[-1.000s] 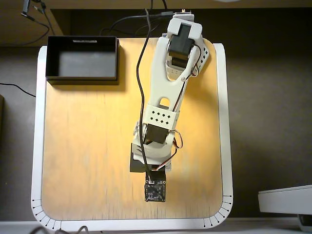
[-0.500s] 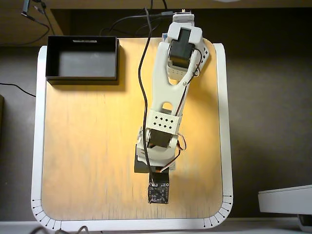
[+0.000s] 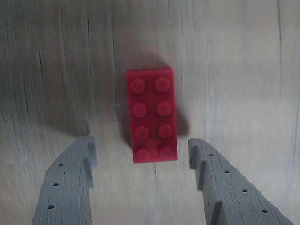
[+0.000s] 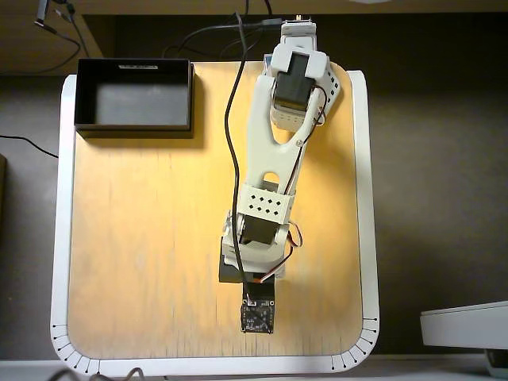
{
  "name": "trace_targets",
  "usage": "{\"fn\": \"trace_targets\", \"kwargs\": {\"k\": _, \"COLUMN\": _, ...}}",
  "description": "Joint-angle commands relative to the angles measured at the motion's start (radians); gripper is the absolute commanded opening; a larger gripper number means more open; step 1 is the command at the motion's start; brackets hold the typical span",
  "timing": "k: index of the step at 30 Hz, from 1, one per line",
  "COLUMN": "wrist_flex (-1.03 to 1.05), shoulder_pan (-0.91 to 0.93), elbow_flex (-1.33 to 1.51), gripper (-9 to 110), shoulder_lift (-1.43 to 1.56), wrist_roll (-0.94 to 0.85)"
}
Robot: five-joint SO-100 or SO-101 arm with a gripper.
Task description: Grasp a lego block and put it in the bin.
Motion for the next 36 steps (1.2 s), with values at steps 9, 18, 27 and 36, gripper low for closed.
{"fn": "trace_targets", "kwargs": {"k": 9, "wrist_flex": -0.075, "shoulder_pan": -0.002, "elbow_flex": -0.138, "gripper": 20, "shoulder_lift": -0.009, "wrist_roll": 0.009}}
{"fn": "trace_targets", "kwargs": {"k": 18, "wrist_flex": -0.092, "shoulder_pan": 0.002, "elbow_flex": -0.138, "gripper": 18, "shoulder_lift": -0.025, "wrist_roll": 0.025}}
{"fn": "trace_targets", "kwargs": {"k": 27, "wrist_flex": -0.092, "shoulder_pan": 0.008, "elbow_flex": -0.138, "gripper": 1, "shoulder_lift": -0.040, "wrist_roll": 0.029}}
{"fn": "trace_targets", "kwargs": {"k": 36, "wrist_flex": -0.075, "shoulder_pan": 0.026, "elbow_flex": -0.138, "gripper": 0, "shoulder_lift": 0.003, "wrist_roll": 0.035}}
